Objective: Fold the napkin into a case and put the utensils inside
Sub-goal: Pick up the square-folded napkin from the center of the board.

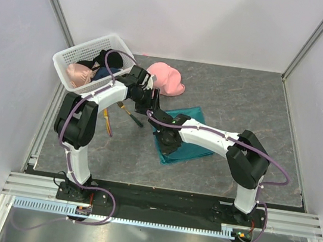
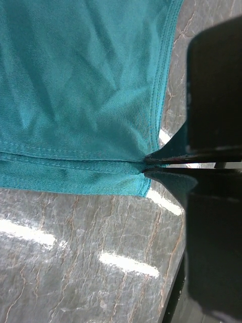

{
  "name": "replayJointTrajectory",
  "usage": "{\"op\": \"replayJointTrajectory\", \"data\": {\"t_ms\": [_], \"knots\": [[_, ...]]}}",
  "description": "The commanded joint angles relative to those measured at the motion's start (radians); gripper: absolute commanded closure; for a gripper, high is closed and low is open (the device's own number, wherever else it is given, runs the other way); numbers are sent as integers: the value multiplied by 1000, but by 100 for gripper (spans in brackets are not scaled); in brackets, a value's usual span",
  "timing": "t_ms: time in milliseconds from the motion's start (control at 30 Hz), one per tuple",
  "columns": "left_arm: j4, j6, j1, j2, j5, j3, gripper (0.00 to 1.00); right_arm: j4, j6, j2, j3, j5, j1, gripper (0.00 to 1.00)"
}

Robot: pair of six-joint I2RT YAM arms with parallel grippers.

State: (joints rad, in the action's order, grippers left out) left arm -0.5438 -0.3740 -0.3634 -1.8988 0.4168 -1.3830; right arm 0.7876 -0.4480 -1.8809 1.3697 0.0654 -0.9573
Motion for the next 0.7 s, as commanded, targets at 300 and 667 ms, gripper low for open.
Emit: {"op": "replayJointTrajectory", "data": {"t_ms": [300, 667], "knots": [[5, 136, -5, -89, -52, -114, 49, -17, 0, 78, -44, -42, 42, 100], [-2, 147, -6, -144, -55, -148, 46, -28, -3, 78, -43, -61, 48, 100]]}}
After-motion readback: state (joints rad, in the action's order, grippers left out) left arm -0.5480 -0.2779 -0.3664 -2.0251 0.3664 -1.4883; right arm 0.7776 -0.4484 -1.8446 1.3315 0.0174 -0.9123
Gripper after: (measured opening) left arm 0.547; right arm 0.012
